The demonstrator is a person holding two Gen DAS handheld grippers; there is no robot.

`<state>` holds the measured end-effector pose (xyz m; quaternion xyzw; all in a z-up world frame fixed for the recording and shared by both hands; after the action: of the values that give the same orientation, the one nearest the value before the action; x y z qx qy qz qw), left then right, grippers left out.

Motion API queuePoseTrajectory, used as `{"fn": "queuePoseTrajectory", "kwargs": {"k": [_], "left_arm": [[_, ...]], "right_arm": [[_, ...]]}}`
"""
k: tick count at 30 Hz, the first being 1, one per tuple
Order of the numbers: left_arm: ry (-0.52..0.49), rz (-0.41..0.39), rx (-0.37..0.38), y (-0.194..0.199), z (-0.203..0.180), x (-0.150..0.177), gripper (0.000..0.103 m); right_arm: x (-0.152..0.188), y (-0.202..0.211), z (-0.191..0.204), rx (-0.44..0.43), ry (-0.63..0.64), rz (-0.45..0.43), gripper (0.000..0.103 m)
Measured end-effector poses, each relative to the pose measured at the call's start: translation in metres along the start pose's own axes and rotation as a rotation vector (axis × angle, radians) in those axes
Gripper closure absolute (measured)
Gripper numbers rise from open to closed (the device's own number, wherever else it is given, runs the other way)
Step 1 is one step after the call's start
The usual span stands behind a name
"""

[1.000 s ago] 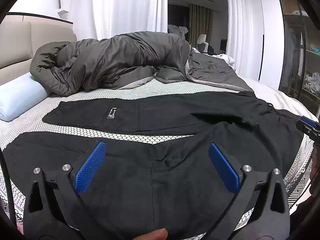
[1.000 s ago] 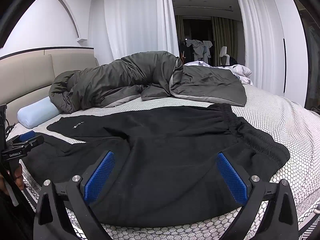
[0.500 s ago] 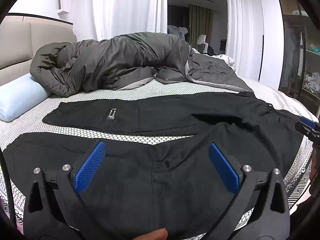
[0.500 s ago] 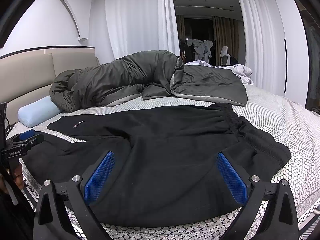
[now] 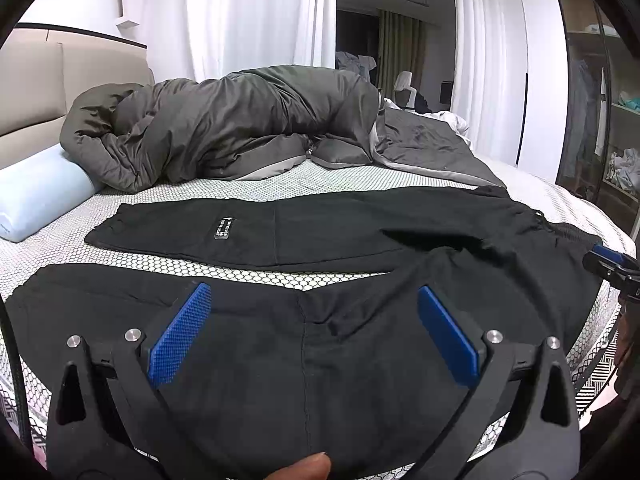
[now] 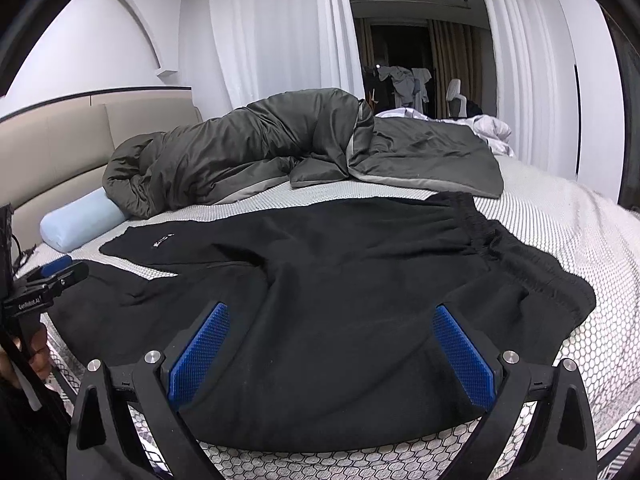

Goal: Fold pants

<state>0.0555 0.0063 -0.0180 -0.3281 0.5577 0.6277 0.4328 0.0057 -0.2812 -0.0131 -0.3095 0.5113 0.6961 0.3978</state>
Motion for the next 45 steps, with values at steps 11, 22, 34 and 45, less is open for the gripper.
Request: {"fn": "queuePoseTrajectory", "kwargs": {"k": [11, 22, 34, 45], "left_arm": [[-0.001, 0.016, 0.007, -0.002, -0.006, 0.002, 0.000], [0.013, 0.061, 0.014, -0.024, -0.006, 0.005, 0.000], [0.011, 0.089, 0.014, -0.042, -0.011, 0.008, 0.000], [-0.038, 0.130, 0.182, -0.041, -0.063, 0.016, 0.000]], "right_arm": [[-0.035, 0.023, -0.070, 0.092, -0.147, 0.008, 0.000], [-0.032, -0.015, -0.190, 0.110, -0.498, 0.184, 0.021], [-0.015, 0.025, -0.190, 0.308, -0.408, 0.166, 0.084], [-0.040, 0.073, -0.108, 0.246, -0.143, 0.039, 0.021]]}}
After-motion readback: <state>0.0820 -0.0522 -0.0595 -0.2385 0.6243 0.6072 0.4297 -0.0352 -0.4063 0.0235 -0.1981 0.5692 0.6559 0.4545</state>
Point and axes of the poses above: each gripper's, at about its wrist camera, not at the fingertips, and y roughly against the way its jaws point, z to its left, x to its underside, the point moved 7 cm from there along -y, roughly the way its jaws point, and after that the axes turned 14 degrees about -y, right-handed, at the moved point
